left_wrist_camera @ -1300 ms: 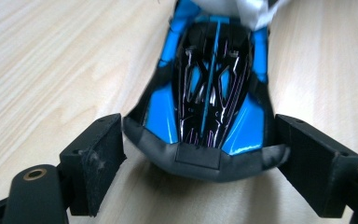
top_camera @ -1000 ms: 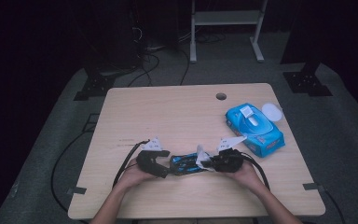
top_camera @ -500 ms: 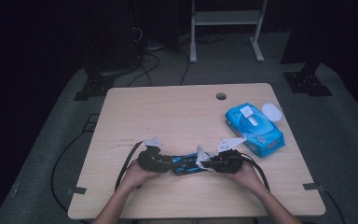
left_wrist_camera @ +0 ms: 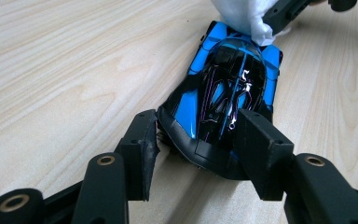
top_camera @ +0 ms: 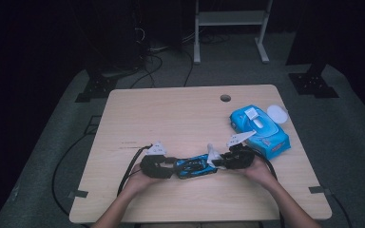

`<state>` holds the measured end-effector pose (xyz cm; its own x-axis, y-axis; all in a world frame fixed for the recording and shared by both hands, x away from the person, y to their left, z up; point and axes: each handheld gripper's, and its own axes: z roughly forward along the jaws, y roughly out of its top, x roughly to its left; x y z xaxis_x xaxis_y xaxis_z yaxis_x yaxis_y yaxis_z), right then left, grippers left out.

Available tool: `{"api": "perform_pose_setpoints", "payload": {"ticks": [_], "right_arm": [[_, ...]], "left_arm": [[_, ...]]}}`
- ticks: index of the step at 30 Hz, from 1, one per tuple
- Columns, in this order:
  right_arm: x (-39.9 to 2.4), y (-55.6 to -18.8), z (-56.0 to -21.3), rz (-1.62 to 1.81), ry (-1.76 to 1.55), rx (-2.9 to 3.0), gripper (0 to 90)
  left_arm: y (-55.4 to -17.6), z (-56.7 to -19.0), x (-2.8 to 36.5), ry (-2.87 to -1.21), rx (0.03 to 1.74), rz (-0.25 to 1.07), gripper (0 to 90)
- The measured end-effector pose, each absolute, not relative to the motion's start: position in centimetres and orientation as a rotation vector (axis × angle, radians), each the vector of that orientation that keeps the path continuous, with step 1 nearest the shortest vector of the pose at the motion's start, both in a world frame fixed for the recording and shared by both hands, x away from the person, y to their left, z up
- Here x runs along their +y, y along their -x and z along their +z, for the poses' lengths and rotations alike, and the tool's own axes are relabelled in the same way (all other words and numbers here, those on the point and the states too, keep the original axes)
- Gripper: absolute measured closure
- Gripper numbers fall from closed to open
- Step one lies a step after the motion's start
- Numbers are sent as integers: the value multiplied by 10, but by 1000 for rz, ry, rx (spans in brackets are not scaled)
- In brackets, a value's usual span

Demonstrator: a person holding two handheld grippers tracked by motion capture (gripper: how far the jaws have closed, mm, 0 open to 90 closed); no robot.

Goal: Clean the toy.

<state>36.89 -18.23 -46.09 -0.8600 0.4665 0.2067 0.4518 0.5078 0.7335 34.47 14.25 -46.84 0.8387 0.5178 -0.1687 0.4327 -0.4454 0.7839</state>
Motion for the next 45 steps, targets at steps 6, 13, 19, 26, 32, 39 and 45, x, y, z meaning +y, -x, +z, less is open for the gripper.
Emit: {"api": "perform_pose_setpoints", "payload": {"ticks": [6, 13, 19, 26, 32, 39, 45], "right_arm": [[-181, -373, -464, 1266, -808, 2714, 757], [-179, -368, -464, 1265, -778, 2696, 756], [-182, -370, -465, 1296, -779, 2710, 753], [-188, -370, -462, 1324, -785, 2722, 696], [-192, -374, -463, 1389, -802, 2770, 593], [-188, -385, -467, 1421, -806, 2880, 472], [-180, -390, -472, 1470, -801, 2957, 452]], "left_arm": [[-347, -461, 137, -2150, 868, 77, 390], [-351, -460, 142, -2126, 943, -73, 554], [-348, -461, 144, -2120, 898, -33, 573], [-333, -463, 142, -2114, 726, 137, 573], [-320, -464, 141, -2116, 584, 285, 570], [-311, -465, 140, -2121, 495, 385, 567], [-306, -468, 140, -2100, 458, 425, 565]]}}
